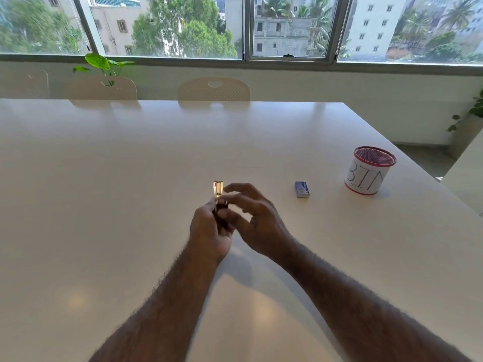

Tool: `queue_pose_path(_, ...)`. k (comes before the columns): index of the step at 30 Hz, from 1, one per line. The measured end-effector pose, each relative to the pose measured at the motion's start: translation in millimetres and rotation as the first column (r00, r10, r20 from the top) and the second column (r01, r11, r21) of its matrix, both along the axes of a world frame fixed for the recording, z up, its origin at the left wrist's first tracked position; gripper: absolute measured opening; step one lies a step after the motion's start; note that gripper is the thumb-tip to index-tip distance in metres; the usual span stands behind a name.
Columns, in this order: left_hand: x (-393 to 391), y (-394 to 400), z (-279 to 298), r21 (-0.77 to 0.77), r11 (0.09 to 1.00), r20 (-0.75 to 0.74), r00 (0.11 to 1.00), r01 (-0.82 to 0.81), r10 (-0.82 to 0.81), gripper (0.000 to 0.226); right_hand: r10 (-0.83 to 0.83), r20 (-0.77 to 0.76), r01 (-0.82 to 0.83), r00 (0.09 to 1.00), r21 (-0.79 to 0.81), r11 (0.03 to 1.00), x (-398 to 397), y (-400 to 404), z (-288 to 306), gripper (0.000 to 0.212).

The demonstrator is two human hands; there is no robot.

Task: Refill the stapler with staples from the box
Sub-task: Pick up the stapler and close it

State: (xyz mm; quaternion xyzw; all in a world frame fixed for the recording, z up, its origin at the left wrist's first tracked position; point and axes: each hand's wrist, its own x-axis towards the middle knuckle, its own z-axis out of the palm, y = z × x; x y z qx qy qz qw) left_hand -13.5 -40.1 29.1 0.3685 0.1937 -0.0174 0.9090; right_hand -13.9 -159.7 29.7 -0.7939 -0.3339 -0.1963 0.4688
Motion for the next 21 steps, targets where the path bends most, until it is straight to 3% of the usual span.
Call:
queue_pose_path(2, -4.8, -13.0, 1.0, 0.057, 0.998, 0.031, 0.999, 0.014, -0.016, 0.021, -0.134, -0.079, 0.144, 0.988, 0.135, 0.980, 5.6, 0.9, 1.6, 0.023)
queue_pose_path(5, -11.5, -28.5, -0.2, 0.092, 0.995, 0.011, 0.999, 0.041, -0.042, 0.022, -0.178, -0.432, 0.314, 0.884, 0.266, 0.911, 11.7, -0.8, 7.5, 0.025)
queue_pose_path(7, -15.3, -34.0, -1.8, 0.112, 0.991, 0.008, 0.997, 0.074, -0.075, 0.023, -0.006, -0.684, 0.331, 0.730, 0.345, 0.878, 13.4, -2.8, 8.5, 0.037)
queue_pose_path(9, -17.8, -36.7, -4.0, 0.157, 0.982, 0.030, 0.994, 0.102, -0.108, 0.024, 0.254, -0.813, 0.337, 0.525, 0.472, 0.815, 12.7, -4.3, 9.2, 0.060)
queue_pose_path(11, -19.9, -37.6, -5.0, 0.224, 0.969, 0.057, 0.992, 0.101, -0.117, 0.025, 0.462, -0.813, 0.358, 0.354, 0.575, 0.736, 12.1, -6.2, 10.9, 0.078)
queue_pose_path(12, -20.3, -38.1, -5.2, 0.264, 0.960, 0.068, 0.991, 0.095, -0.116, 0.025, 0.526, -0.789, 0.365, 0.318, 0.614, 0.700, 13.1, -8.4, 11.5, 0.082)
queue_pose_path(18, -22.7, -43.2, -7.1, 0.474, 0.878, 0.055, 0.993, 0.065, -0.103, 0.026, 0.675, -0.700, 0.404, 0.234, 0.701, 0.588, 19.0, -12.9, 7.7, 0.082)
queue_pose_path(21, -24.8, -49.0, -9.3, 0.592, 0.805, 0.097, 0.988, 0.040, -0.120, 0.028, 0.717, -0.653, 0.494, 0.245, 0.720, 0.487, 19.9, -9.4, 4.7, 0.072)
